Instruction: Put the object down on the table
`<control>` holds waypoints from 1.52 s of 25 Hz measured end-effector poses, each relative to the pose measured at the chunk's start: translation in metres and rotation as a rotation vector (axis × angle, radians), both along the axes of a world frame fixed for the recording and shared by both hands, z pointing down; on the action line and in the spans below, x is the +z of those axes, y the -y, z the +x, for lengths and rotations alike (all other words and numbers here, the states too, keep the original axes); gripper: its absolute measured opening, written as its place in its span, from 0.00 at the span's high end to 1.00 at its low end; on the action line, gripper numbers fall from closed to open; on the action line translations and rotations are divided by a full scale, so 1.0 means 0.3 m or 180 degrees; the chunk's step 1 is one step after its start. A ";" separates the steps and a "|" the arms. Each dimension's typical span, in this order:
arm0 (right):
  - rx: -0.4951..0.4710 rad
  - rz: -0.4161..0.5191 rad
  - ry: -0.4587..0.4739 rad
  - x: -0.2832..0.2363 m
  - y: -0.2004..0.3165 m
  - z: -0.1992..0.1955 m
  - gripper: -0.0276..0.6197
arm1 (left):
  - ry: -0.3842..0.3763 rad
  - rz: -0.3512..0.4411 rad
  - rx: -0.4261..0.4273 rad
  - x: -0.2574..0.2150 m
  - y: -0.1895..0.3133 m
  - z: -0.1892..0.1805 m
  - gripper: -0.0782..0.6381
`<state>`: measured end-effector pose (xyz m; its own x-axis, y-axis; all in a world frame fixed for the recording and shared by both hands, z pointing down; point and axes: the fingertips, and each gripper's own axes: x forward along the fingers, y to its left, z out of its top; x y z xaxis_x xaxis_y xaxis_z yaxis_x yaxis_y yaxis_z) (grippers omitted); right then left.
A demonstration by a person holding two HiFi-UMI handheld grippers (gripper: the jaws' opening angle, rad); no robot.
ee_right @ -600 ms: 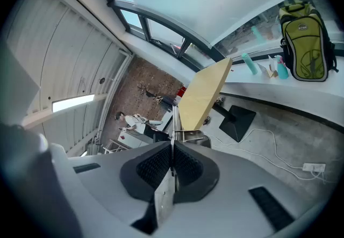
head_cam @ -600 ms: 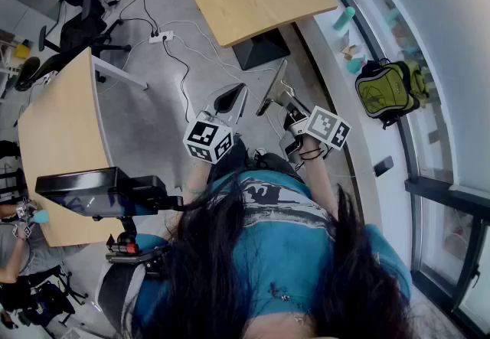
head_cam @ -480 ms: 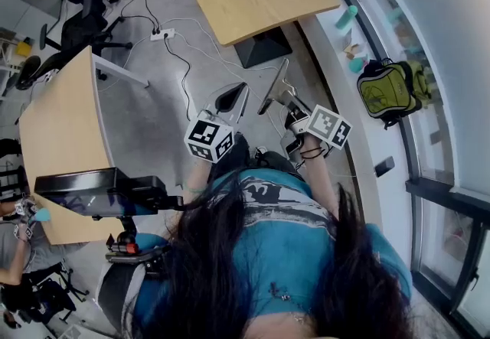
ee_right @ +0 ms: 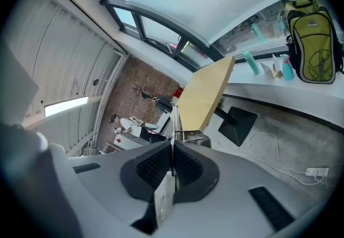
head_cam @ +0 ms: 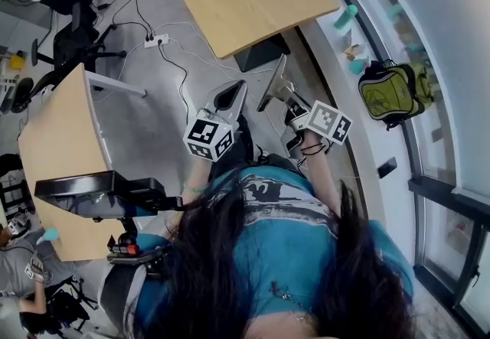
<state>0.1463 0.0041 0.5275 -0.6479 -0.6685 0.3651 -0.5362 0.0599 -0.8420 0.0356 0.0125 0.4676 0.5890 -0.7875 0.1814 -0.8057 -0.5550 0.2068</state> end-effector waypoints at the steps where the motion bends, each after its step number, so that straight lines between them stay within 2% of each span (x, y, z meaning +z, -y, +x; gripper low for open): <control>1: 0.0016 -0.0005 -0.0012 0.003 0.034 -0.013 0.94 | -0.0007 -0.0005 0.0012 0.004 0.038 -0.017 0.89; 11: 0.0252 -0.0010 -0.0067 -0.026 0.435 -0.199 0.94 | -0.0063 0.0076 0.0219 -0.034 0.467 -0.218 0.89; 18: 0.0428 -0.0005 -0.0072 -0.026 0.670 -0.339 0.94 | -0.0084 0.0036 0.0361 -0.017 0.703 -0.377 0.89; 21: 0.0456 -0.0030 -0.0111 -0.019 0.743 -0.373 0.94 | -0.0135 0.0000 0.0395 -0.003 0.787 -0.410 0.89; 27: 0.0528 -0.0174 -0.0197 0.029 0.895 -0.354 0.94 | -0.0219 -0.0142 0.0539 0.058 0.952 -0.375 0.89; 32: 0.0569 -0.0081 -0.0266 -0.001 0.935 -0.310 0.94 | -0.0254 -0.0098 0.0557 0.036 0.961 -0.359 0.89; 38: 0.0565 0.0056 -0.0341 -0.026 1.073 -0.272 0.94 | -0.0232 -0.0063 0.0462 0.026 0.999 -0.380 0.89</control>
